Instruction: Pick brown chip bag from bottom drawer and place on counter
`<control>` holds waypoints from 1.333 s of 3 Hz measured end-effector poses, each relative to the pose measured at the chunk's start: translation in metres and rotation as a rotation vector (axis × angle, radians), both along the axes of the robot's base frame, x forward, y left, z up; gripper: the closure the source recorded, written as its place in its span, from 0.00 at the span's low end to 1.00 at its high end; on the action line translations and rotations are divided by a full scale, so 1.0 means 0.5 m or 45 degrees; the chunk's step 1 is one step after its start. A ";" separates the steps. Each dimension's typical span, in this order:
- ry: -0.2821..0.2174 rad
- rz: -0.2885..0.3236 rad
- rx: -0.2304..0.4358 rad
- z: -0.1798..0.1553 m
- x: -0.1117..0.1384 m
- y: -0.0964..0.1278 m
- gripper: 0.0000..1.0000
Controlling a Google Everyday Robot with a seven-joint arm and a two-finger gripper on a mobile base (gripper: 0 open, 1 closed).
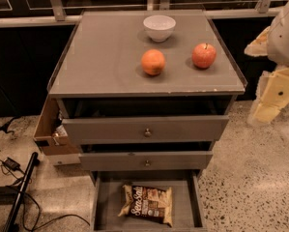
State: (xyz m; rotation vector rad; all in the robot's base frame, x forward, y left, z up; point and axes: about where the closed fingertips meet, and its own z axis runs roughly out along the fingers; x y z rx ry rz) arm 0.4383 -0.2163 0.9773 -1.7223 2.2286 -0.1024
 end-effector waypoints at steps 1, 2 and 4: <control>0.015 0.012 0.051 -0.059 -0.011 0.013 0.38; 0.069 0.042 0.268 -0.247 -0.049 0.069 0.69; 0.224 -0.005 0.450 -0.496 -0.093 0.107 1.00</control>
Offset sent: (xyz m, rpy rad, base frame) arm -0.0398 0.0553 -0.2482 0.3441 0.1234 0.0343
